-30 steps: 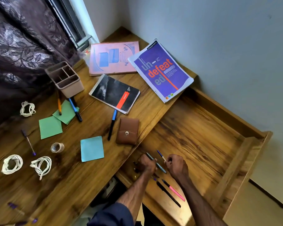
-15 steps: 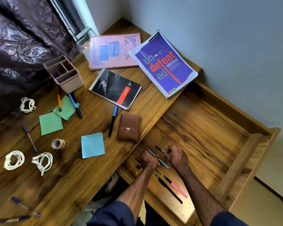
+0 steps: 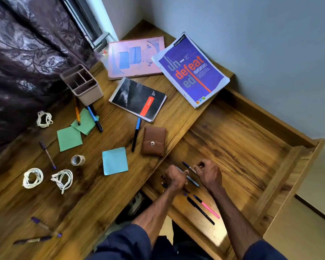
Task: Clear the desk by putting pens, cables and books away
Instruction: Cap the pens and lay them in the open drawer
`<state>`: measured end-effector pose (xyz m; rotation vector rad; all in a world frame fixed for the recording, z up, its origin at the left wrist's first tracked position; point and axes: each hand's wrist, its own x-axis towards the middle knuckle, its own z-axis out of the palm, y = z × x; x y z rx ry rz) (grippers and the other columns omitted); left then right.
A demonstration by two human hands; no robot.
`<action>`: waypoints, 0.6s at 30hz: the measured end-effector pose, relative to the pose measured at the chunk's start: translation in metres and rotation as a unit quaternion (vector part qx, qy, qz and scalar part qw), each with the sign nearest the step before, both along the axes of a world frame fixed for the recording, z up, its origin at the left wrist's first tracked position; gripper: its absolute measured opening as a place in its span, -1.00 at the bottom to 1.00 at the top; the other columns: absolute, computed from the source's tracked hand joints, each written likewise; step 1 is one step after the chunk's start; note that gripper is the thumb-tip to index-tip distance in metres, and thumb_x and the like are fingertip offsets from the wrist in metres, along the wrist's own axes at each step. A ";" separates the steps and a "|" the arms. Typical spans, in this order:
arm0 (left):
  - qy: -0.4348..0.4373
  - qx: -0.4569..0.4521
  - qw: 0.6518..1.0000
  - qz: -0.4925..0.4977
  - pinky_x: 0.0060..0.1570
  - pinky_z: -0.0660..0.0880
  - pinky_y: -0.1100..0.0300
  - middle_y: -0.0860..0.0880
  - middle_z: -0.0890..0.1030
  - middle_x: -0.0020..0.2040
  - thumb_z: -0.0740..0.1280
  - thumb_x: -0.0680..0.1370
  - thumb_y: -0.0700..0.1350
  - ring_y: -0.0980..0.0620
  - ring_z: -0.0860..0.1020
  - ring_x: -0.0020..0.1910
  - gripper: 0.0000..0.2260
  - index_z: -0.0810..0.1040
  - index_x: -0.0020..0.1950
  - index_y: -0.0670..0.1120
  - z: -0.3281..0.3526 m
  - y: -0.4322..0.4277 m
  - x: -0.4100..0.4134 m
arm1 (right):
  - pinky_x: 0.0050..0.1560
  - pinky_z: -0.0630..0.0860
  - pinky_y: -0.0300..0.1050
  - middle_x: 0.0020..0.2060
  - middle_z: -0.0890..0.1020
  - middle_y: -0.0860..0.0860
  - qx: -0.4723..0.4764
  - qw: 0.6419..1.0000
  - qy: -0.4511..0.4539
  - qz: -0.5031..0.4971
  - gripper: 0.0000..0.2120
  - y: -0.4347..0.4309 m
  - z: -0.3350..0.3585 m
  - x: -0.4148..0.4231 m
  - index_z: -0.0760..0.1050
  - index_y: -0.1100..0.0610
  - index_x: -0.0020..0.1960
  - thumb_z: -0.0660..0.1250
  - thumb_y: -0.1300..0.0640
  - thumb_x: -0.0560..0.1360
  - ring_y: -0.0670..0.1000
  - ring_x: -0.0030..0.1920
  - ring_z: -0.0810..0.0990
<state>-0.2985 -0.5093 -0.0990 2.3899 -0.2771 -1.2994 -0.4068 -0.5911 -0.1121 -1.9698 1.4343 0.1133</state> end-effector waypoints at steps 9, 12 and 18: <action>-0.055 -0.141 0.971 -0.185 -0.13 0.67 0.01 -0.04 0.70 -0.26 0.36 0.60 -0.01 0.04 0.67 -0.24 -0.78 0.70 -0.09 -0.11 0.064 0.033 0.041 | -0.18 0.53 -0.36 -0.21 0.62 -0.19 -0.103 0.970 -0.217 -0.038 -0.94 0.025 0.049 0.045 0.59 -0.07 -0.09 0.44 0.07 0.48 -0.22 -0.19 0.59; -0.122 -0.168 0.962 -0.177 -0.18 0.60 0.28 0.01 0.74 -0.11 0.38 0.58 -0.02 0.20 0.64 -0.20 -0.82 0.72 0.05 -0.07 0.084 0.047 0.075 | -0.16 0.52 -0.36 -0.21 0.64 -0.17 -0.098 0.961 -0.258 -0.008 -0.97 0.036 0.069 0.087 0.61 -0.05 -0.10 0.45 0.05 0.46 -0.21 -0.19 0.60; -0.209 -0.153 0.960 -0.108 -0.16 0.47 0.30 0.02 0.74 -0.06 0.39 0.54 0.02 0.12 0.66 -0.12 -0.81 0.73 0.00 -0.05 0.108 0.079 0.159 | -0.09 0.64 -0.09 -0.20 0.72 0.03 -0.094 0.957 -0.265 0.072 -0.95 0.055 0.105 0.177 0.68 0.17 -0.12 0.50 0.24 0.42 -0.03 -0.19 0.67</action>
